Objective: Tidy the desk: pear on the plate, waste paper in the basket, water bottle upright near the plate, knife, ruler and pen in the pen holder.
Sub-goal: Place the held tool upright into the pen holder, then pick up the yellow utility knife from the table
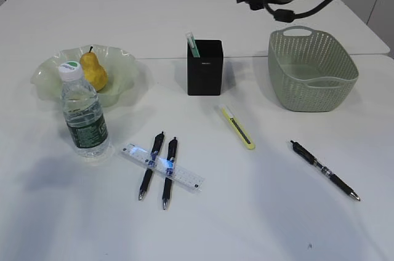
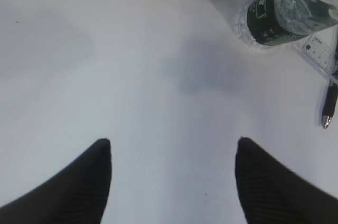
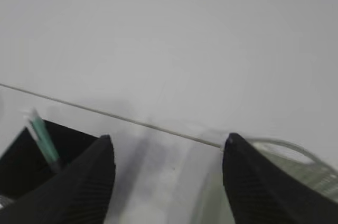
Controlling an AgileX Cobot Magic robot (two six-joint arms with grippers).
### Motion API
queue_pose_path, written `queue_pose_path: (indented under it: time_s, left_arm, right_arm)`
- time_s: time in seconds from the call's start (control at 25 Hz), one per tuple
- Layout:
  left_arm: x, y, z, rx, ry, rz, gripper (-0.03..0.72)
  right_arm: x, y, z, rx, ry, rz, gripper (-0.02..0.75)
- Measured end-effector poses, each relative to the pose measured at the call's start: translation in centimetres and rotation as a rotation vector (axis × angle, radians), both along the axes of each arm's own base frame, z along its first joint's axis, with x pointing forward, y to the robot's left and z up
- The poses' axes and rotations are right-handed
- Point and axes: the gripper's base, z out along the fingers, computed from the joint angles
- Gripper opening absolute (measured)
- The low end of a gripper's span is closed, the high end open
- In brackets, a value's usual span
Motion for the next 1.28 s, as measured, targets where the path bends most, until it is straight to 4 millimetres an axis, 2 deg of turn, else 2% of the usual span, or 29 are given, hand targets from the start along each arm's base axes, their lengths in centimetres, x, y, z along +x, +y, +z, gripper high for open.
queue_pose_path:
  time_s: [0.16, 0.28, 0.56, 0.76, 1.0, 1.28]
  left_arm:
    - [0.0, 0.0, 0.0, 0.000, 0.001, 0.000, 0.518]
    - [0.0, 0.0, 0.0, 0.000, 0.001, 0.000, 0.518]
    - [0.0, 0.0, 0.0, 0.000, 0.002, 0.000, 0.517]
    - [-0.3, -0.1, -0.1, -0.005, 0.033, -0.007, 0.517]
    - [-0.5, -0.1, -0.2, -0.009, 0.058, -0.012, 0.517]
    - [-0.4, -0.1, -0.2, -0.008, 0.050, -0.010, 0.517]
  right_arm:
    - [-1.8, -1.2, 2.4, -0.109, 0.066, -0.016, 0.470]
    - [-2.9, -1.3, 3.2, -0.128, 0.128, 0.009, 0.469]
    - [-5.1, -0.7, 2.0, -0.126, 0.398, 0.132, 0.468]
    - [-6.3, -0.3, 1.6, -0.097, 0.527, 0.188, 0.463]
    - [-7.3, 0.0, 2.9, -0.032, 0.546, 0.199, 0.431]
    - [-8.1, 0.2, 2.6, 0.077, 0.650, 0.132, 0.398]
